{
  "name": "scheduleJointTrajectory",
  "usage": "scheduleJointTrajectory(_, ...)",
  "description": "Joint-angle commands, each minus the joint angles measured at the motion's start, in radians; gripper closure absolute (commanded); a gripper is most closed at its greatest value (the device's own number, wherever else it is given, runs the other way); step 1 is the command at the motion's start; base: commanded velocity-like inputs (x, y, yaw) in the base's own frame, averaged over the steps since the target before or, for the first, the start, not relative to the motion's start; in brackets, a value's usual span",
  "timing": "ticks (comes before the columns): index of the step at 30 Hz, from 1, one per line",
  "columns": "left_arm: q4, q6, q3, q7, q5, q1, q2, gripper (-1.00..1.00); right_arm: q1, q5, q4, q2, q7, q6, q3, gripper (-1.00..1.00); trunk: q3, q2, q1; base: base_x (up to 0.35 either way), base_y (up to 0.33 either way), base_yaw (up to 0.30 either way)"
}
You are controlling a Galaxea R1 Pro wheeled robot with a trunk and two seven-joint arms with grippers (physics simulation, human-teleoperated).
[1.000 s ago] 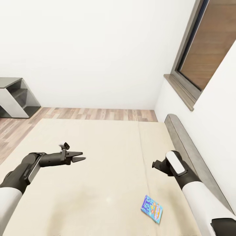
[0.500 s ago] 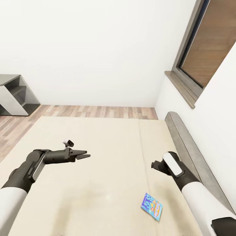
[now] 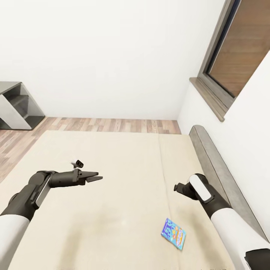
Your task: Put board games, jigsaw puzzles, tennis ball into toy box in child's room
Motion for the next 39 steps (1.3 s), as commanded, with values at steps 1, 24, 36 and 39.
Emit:
scheduleJointTrajectory(1,0.000,0.011,-0.003,-0.004,0.001,-0.001,0.002,-1.00,-0.001,-0.010,-0.001,-0.002,-0.009,0.001,0.005,-1.00,-0.003,-0.002,0.001,0.000,0.000,0.000)
scheduleJointTrajectory(24,0.000,0.011,-0.001,-0.004,-0.001,0.000,0.006,-1.00,-0.001,-0.011,0.094,-0.003,-0.003,-0.001,-0.003,-1.00,-0.041,-0.002,0.001,0.000,0.000,0.000)
scheduleJointTrajectory(36,0.000,0.011,-0.005,-0.004,0.000,0.000,0.005,-1.00,-0.001,-0.010,0.112,-0.009,0.001,-0.034,-0.002,-1.00,-0.061,-0.002,0.001,0.000,0.000,0.000)
scheduleJointTrajectory(39,0.000,0.012,-0.003,-0.004,0.001,0.001,0.006,-1.00,-0.001,-0.010,0.129,-0.012,0.018,-0.063,0.003,-1.00,-0.066,-0.002,0.001,0.000,0.000,0.000)
